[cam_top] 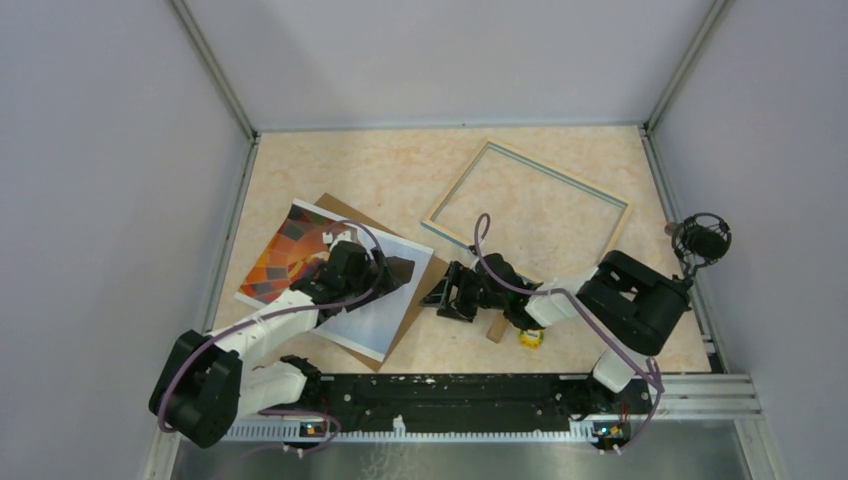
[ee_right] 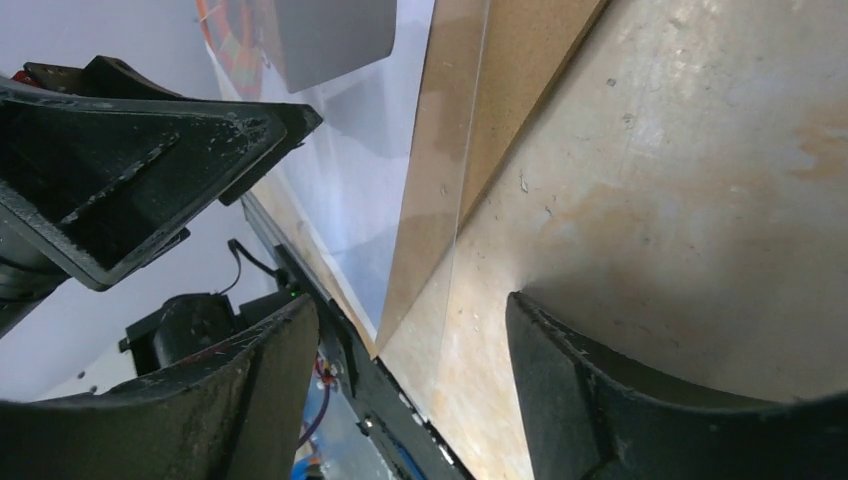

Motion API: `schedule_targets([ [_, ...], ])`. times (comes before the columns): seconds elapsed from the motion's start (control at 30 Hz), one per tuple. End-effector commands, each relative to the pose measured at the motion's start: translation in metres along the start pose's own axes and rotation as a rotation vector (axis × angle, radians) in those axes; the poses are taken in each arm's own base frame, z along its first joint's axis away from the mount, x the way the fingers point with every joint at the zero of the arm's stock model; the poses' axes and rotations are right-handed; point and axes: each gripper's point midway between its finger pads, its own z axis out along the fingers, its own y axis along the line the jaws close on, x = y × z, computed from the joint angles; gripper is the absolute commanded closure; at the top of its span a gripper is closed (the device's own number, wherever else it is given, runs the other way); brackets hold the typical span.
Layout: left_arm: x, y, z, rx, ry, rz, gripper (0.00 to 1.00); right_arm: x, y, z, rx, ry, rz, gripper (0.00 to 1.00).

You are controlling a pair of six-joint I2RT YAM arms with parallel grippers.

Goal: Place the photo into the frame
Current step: Pick up the photo frame item at the center of the board.

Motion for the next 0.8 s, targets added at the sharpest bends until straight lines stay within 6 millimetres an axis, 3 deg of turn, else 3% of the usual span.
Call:
schedule_targets([
  [0.0, 0.016, 0.010, 0.004, -0.006, 0.043, -0.026, 0.02, 0.002, 0.019, 0.011, -0.112, 0.019, -0.006, 0.35],
  [0.1, 0.019, 0.013, 0.005, -0.009, 0.046, -0.032, 0.02, 0.004, 0.019, 0.018, -0.127, 0.033, 0.005, 0.39],
  [0.43, 0.030, 0.015, 0.006, 0.010, 0.084, -0.036, 0.02, 0.004, 0.024, 0.029, -0.150, 0.044, 0.005, 0.39],
  [0.77, 0.035, 0.014, 0.006, 0.026, 0.100, -0.040, 0.02, 0.002, 0.052, 0.019, -0.269, 0.032, 0.031, 0.40],
])
